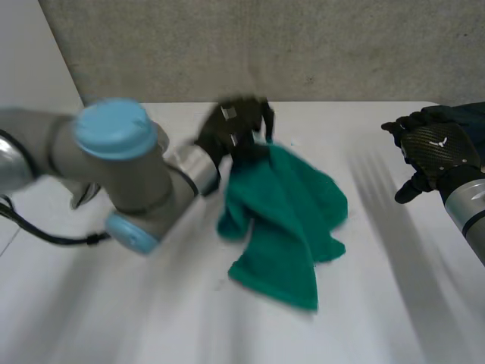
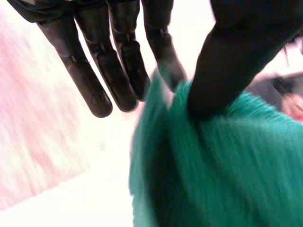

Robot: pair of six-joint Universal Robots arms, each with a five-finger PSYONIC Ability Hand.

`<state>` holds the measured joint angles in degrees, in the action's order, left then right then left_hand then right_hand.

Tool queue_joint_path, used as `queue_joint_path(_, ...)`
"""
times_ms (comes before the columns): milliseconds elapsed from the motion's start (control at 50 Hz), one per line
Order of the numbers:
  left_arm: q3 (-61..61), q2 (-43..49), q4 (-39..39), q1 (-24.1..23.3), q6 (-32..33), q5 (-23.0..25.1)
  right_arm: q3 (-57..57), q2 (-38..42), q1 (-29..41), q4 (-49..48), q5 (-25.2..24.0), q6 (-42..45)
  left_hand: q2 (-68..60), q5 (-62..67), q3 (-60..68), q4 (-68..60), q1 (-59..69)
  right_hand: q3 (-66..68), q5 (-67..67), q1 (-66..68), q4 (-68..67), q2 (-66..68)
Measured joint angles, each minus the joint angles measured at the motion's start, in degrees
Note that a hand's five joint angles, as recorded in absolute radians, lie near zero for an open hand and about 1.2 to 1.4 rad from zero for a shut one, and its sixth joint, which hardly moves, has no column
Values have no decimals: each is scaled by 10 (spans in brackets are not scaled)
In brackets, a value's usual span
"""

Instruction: Fold the laundry.

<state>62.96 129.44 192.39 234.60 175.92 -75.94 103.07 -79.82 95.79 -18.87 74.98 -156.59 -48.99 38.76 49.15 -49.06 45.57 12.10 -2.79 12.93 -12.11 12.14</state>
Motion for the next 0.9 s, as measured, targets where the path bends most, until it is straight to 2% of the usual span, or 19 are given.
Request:
queue_joint_path(20,1,4,-5,-2,2,0,0,0,0,1,0,0,0,0,0,0,0,0,0,0,0,0)
queue_joint_path(40,4,18,-25,-11,11,1,-1,0,-1,8,0,2,131,-122,-121,124,-129,0,0,0,0,0)
queue_joint_path(60,5,22,-34,-14,15,2,-1,0,-2,13,0,2,190,-188,-185,188,-186,0,0,0,0,0)
queue_joint_path(120,7,20,-61,-21,22,0,-3,0,-1,28,0,3,190,-188,-185,188,-186,0,0,0,0,0)
queue_joint_path(140,10,12,-73,-23,24,-1,-5,-2,0,47,1,3,281,-287,-283,288,-247,0,0,0,0,0)
queue_joint_path(200,20,-15,-87,-19,25,-10,-9,-5,2,71,5,1,290,-298,-291,297,-251,0,0,0,0,0)
queue_joint_path(280,64,-80,-95,2,26,-46,-19,-11,12,153,23,-32,290,-299,-291,297,-251,0,0,0,0,0)
queue_joint_path(400,145,-143,-89,29,27,-86,-17,-11,60,233,36,-153,290,-299,-291,297,-251,0,0,0,0,0)
queue_joint_path(500,188,-150,-78,44,31,-91,1,-7,95,242,37,-226,290,-299,-291,297,-251,61,-54,51,-57,61)
queue_joint_path(540,204,-140,-62,54,43,-87,15,4,122,234,38,-258,290,-299,-291,297,-251,118,-114,112,-118,114)
queue_joint_path(640,206,-106,-23,72,88,-61,30,39,161,207,46,-278,290,-299,-291,297,-251,139,-137,132,-141,133)
queue_joint_path(760,148,-29,4,90,206,10,34,80,201,154,87,-278,295,-302,-292,300,-251,144,-142,138,-146,142)
queue_joint_path(900,56,59,-3,104,301,46,16,116,243,106,135,-271,325,-332,-327,328,-288,144,-140,136,-146,142)
